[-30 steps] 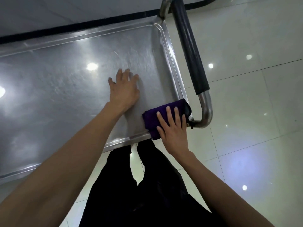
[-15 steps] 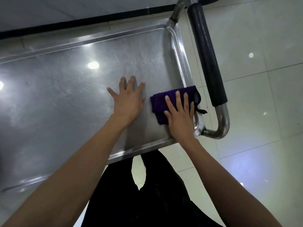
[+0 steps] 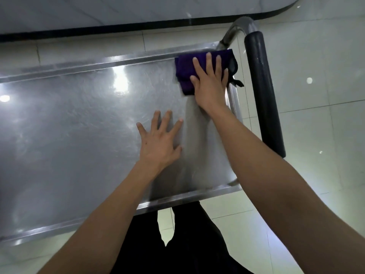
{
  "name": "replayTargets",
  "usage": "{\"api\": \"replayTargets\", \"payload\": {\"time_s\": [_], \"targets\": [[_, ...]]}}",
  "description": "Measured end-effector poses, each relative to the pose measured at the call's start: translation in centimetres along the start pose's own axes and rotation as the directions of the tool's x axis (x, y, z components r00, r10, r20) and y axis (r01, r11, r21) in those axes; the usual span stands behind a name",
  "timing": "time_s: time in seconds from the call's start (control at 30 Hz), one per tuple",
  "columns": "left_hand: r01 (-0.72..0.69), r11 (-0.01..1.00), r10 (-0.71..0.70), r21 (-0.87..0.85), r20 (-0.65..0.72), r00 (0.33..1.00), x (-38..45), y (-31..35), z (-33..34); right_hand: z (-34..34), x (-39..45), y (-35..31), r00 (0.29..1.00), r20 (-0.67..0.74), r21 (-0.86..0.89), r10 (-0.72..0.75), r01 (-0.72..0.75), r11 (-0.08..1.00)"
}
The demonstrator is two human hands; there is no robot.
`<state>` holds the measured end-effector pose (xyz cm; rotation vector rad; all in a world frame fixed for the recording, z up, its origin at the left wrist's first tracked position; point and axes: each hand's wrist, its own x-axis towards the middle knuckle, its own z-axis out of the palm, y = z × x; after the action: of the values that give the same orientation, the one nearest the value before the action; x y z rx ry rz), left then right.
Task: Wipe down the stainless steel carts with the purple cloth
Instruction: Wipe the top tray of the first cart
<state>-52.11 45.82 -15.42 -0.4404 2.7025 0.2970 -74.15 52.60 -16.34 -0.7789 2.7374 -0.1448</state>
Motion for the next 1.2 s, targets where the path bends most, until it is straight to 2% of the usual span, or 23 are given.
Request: {"api": "replayTargets", "payload": {"time_s": [0.27, 0.47, 0.67, 0.9, 1.07, 1.2], "targets": [[-0.008, 0.999, 0.009, -0.033, 0.024, 1.0, 0.0, -0.4, 0.2, -0.2, 3.4, -1.9, 0.999, -0.042, -0.033, -0.029, 0.028, 0.999], [-0.014, 0.996, 0.018, -0.091, 0.044, 0.999, -1.0, -2.0, 0.4, 0.1, 1.1, -0.4, 0.995, -0.008, -0.031, -0.098, 0.097, 0.995], [-0.011, 0.997, 0.014, -0.075, 0.044, 0.999, -1.6, -1.7, 0.7, 2.1, -6.1, 1.4, 0.989, -0.001, -0.032, -0.148, 0.148, 0.988], [0.031, 0.997, -0.028, -0.067, 0.035, 0.999, -2.1, -1.4, 0.4, 5.3, -18.4, 3.7, 0.984, -0.012, -0.048, -0.176, 0.175, 0.983], [0.116, 0.989, -0.11, -0.095, 0.063, 0.992, -2.7, -0.9, 0.3, 7.0, -27.7, 4.7, 0.983, 0.043, -0.088, -0.18, 0.183, 0.979], [0.123, 0.984, -0.119, -0.131, 0.034, 0.992, -2.6, -0.9, 0.4, 7.6, -32.7, 5.4, 0.971, 0.11, -0.08, -0.214, 0.223, 0.971]]}}
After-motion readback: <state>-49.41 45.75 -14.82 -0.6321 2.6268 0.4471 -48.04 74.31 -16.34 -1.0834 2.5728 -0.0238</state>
